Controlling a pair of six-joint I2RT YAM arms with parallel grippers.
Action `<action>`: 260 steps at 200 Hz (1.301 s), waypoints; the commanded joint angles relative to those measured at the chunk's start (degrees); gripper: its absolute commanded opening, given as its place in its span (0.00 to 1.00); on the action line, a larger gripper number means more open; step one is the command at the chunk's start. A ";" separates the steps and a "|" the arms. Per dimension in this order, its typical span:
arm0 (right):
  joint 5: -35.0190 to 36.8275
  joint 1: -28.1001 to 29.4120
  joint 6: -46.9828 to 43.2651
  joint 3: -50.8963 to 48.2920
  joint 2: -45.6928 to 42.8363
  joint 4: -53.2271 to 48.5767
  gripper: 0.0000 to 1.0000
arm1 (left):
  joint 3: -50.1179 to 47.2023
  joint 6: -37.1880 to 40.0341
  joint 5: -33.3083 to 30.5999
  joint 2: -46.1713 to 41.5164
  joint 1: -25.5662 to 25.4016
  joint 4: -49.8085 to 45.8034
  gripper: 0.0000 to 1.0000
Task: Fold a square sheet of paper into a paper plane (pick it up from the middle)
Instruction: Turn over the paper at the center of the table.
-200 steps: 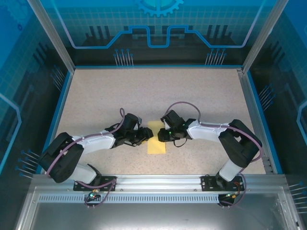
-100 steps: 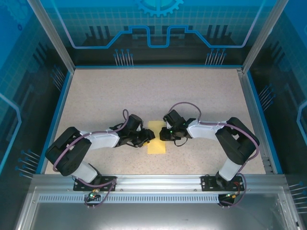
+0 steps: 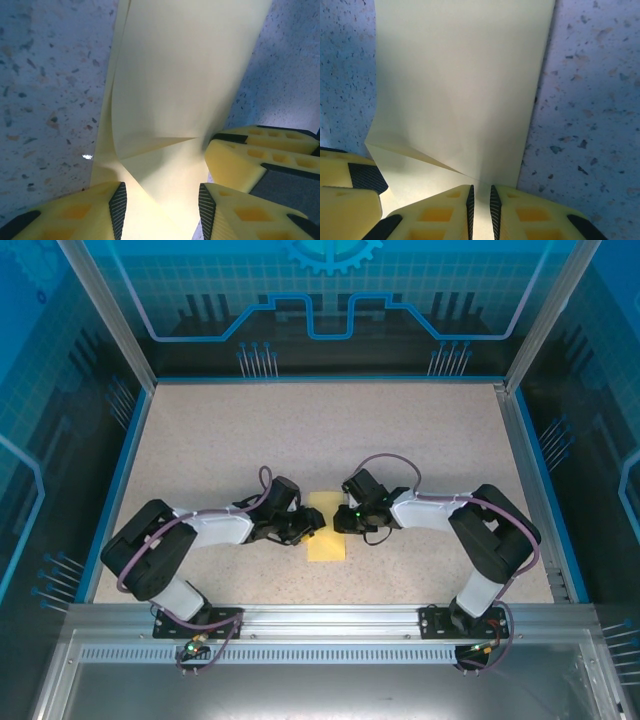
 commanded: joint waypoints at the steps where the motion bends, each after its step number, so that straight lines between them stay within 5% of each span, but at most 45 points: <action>1: -0.22 -0.83 0.57 -1.66 0.66 -0.14 0.19 | 1.63 -1.31 1.04 1.36 -0.40 0.33 0.46; 185: -1.50 -1.45 0.41 -2.14 -2.76 0.48 0.22 | 2.84 -0.03 1.13 2.93 -0.39 1.27 0.08; 215: 1.17 -3.26 0.46 -2.46 -10.16 -1.89 0.37 | 4.13 2.01 0.05 0.64 -0.39 -3.35 0.04; 260: 12.56 -6.81 0.09 -4.16 -22.88 -10.97 0.67 | 13.55 13.97 -9.94 -7.50 -0.40 -27.02 0.04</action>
